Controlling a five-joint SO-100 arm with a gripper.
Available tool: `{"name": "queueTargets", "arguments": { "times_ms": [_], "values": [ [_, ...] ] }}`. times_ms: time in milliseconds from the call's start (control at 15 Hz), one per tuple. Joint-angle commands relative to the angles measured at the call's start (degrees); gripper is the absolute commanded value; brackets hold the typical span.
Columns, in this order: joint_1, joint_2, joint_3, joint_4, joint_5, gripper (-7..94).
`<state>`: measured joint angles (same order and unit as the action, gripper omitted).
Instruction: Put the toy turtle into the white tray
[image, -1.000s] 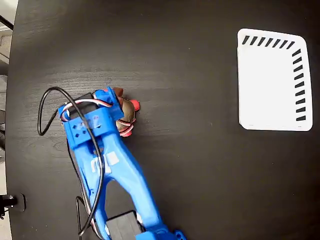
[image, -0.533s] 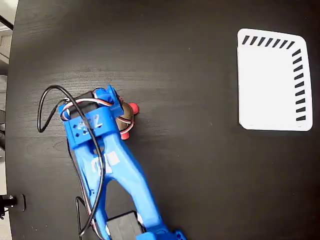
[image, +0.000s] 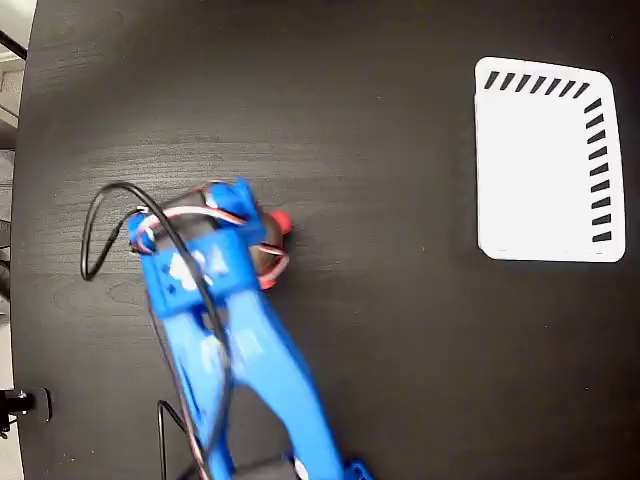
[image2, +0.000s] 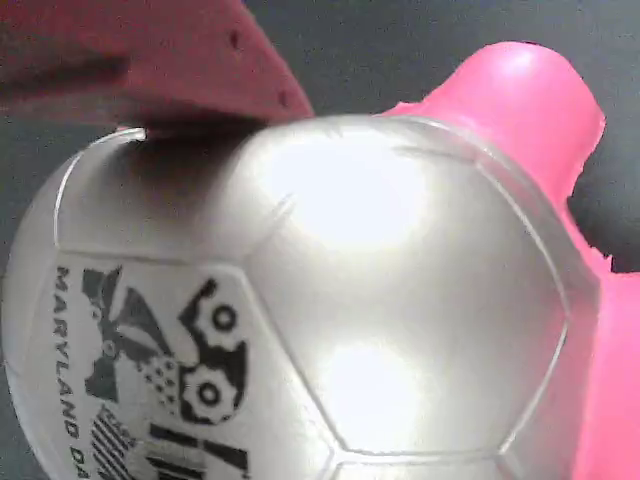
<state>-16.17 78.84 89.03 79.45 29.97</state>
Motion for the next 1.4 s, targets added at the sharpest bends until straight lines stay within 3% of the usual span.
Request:
{"name": "queueTargets", "arguments": {
  "times_ms": [0, 200, 400, 667, 867, 1333],
  "values": [
    [5.45, 16.61, -2.02, 5.54, -5.45, -1],
    [15.64, 21.36, -8.79, 12.48, -12.57, -1],
    [27.60, 21.53, -14.24, 13.97, -18.63, -1],
    [38.85, 12.13, -29.53, 18.11, -21.18, -1],
    [42.10, 0.35, -44.74, 21.71, -19.60, -1],
    [48.78, -19.86, -65.30, 21.71, -19.60, -1]
  ]
}}
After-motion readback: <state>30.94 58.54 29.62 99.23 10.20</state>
